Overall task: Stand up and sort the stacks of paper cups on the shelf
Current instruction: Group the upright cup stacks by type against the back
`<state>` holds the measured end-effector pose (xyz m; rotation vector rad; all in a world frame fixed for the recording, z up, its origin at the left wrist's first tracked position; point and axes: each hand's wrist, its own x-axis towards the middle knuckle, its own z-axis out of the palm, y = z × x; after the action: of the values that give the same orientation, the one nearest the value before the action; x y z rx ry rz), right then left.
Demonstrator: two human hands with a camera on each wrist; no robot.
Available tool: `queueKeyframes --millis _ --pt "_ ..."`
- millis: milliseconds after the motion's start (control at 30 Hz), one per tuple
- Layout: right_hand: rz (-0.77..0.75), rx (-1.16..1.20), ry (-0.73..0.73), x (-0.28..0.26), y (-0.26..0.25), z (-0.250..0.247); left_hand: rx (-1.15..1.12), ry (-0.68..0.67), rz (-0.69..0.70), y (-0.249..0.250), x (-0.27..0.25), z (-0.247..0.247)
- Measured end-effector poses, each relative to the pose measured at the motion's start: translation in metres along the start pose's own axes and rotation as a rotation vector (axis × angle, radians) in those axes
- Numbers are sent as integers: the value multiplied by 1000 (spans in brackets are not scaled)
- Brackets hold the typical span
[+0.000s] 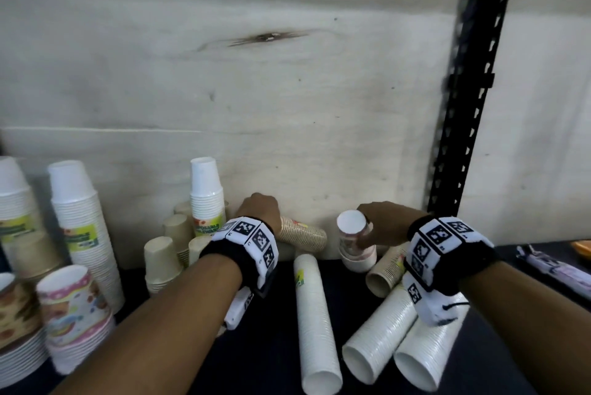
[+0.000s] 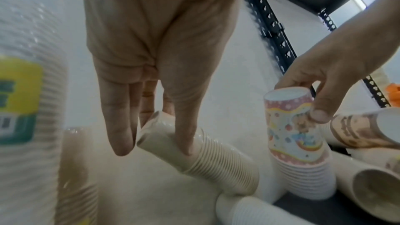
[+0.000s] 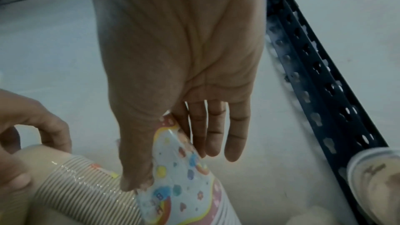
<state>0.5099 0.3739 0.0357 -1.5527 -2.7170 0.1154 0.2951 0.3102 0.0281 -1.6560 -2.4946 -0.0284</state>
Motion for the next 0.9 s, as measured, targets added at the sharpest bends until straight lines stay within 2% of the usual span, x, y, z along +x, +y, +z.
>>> queueKeyframes --millis 233,433,900 --pt "83 153 -11 24 10 19 -80 108 76 -5 1 -25" --pt "77 134 -30 42 7 33 -123 156 106 -9 1 -49" --pt "48 146 -20 53 7 42 33 37 97 -12 -11 -61"
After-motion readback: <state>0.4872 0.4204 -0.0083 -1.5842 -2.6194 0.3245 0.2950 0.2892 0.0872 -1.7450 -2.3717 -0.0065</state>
